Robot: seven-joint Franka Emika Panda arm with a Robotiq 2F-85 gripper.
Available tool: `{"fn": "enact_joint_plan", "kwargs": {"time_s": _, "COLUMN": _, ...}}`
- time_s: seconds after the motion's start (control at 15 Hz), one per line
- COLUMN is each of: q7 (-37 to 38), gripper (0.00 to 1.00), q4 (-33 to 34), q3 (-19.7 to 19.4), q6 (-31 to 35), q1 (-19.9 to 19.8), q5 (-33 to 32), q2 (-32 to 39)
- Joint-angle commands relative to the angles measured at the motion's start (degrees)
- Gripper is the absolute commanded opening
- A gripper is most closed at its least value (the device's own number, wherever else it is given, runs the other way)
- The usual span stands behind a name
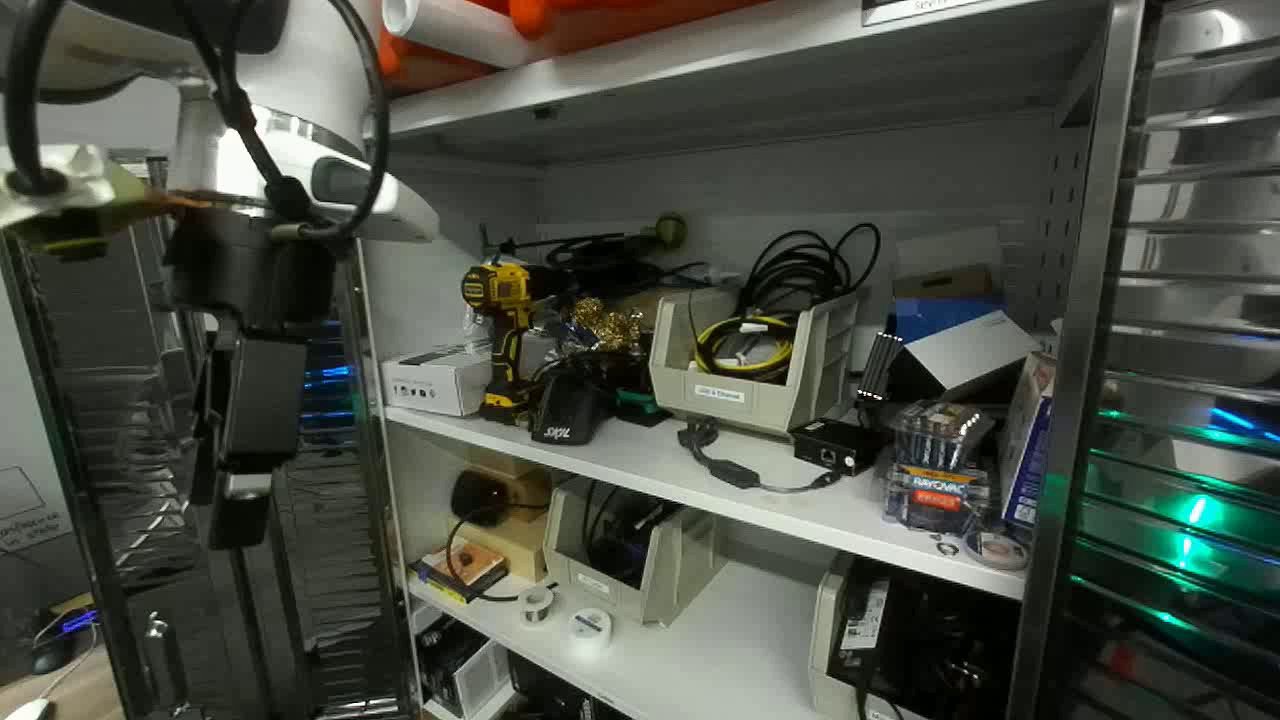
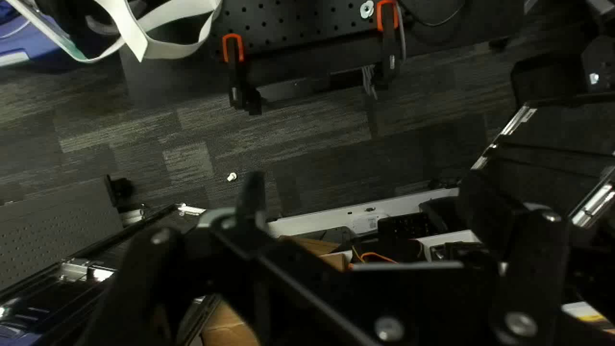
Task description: Put the extension cables in the compartment.
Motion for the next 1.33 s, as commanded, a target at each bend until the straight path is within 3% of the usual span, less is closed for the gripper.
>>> {"fn": "enact_joint_plan", "kwargs": {"time_s": 0.0, "q7": 0.1, "gripper": 1.00, "q4": 0.3, "q3": -0.2, "q6": -0.1, "q1": 0.3, "q5": -0.1, "q2": 0.0}}
{"fn": "enact_joint_plan", "kwargs": {"time_s": 0.6, "q7": -1.2, "gripper": 1.00, "q4": 1.2, "q3": 0.0, "q6": 1.2, "q1": 0.3, "q5": -1.7, "q2": 2.1}}
{"fn": "enact_joint_plan", "kwargs": {"time_s": 0.93, "q7": -4.6, "gripper": 1.00, "q4": 6.4, "q3": -0.7, "q6": 7.6, "q1": 0.2, "q5": -5.2, "q2": 14.9}}
{"fn": "enact_joint_plan", "kwargs": {"time_s": 1.27, "q7": -14.8, "gripper": 1.00, "q4": 15.3, "q3": -2.4, "q6": 13.8, "q1": 0.7, "q5": -10.0, "q2": 29.8}}
